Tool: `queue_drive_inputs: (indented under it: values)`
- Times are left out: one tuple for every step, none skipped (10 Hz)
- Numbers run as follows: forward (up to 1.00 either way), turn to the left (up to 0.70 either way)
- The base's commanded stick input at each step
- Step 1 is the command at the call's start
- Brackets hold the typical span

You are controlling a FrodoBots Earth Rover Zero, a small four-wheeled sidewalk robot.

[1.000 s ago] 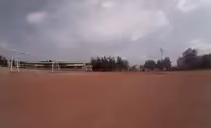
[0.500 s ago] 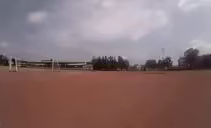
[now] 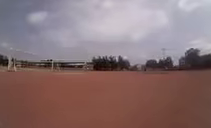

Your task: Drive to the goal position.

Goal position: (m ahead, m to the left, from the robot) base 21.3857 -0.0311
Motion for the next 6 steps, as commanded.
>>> queue_drive_inputs:
  values:
    - [0.70,0.00]
    - [0.70,0.00]
    - [0.70,0.00]
    - [0.70,0.00]
    - [0.70,0.00]
    - [0.70,0.00]
